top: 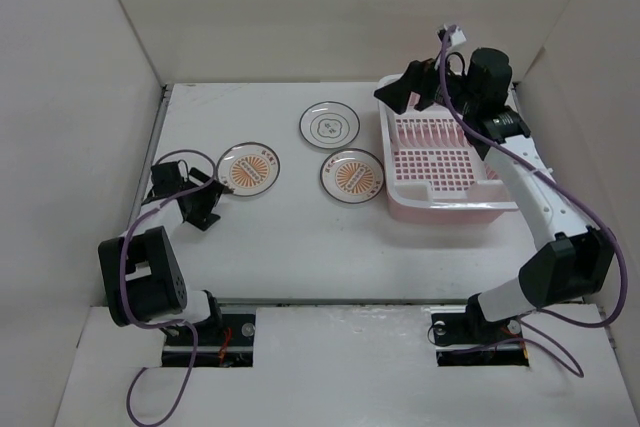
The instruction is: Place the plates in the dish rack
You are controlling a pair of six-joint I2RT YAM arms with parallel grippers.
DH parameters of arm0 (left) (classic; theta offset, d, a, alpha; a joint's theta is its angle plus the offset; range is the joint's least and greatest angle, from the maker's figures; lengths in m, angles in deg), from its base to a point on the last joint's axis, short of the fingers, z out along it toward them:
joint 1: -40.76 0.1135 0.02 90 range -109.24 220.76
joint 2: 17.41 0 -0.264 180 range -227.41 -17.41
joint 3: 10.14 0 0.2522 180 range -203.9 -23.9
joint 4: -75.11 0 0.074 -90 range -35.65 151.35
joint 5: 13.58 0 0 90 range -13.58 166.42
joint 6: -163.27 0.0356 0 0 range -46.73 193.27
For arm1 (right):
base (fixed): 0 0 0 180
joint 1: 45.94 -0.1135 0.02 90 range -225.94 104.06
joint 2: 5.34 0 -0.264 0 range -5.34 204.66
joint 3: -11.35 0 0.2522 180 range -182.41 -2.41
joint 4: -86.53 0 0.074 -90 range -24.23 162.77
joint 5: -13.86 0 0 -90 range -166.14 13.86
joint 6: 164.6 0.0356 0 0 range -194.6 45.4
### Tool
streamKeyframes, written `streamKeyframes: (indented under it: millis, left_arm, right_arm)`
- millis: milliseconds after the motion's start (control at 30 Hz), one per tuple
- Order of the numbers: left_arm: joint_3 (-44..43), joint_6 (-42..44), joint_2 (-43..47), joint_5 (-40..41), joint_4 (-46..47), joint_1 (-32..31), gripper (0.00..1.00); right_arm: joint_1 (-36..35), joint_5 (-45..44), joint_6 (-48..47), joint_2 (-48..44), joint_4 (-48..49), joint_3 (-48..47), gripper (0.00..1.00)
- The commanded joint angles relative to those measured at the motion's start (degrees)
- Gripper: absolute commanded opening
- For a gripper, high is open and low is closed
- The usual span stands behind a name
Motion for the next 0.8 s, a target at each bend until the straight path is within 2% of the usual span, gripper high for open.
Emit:
streamKeyframes:
  millis: [0,300,700,767]
  left_arm:
    - [0.60,-1.54,-0.07,-0.84,8.95,-0.06,0.73]
    - [-0.45,-4.78,-9.92,-1.90,15.10,-0.06,0.73]
    - [-4.66,-6.46,-18.10,-0.85,15.02,-0.06,0.73]
    - [-5.20,-6.46,-18.10,-0.14,14.32,-0.06,0.64]
  right_arm:
    - [-0.43,2.39,-0.55,-2.00,4.03,-2.98,1.00]
    - [-0.96,2.92,-0.55,-3.67,4.03,-3.51,1.00]
    - [-0.96,2.30,-0.55,-4.73,4.03,-5.18,1.00]
    - [-0.96,2.30,-0.55,-4.73,4.03,-5.79,1.00]
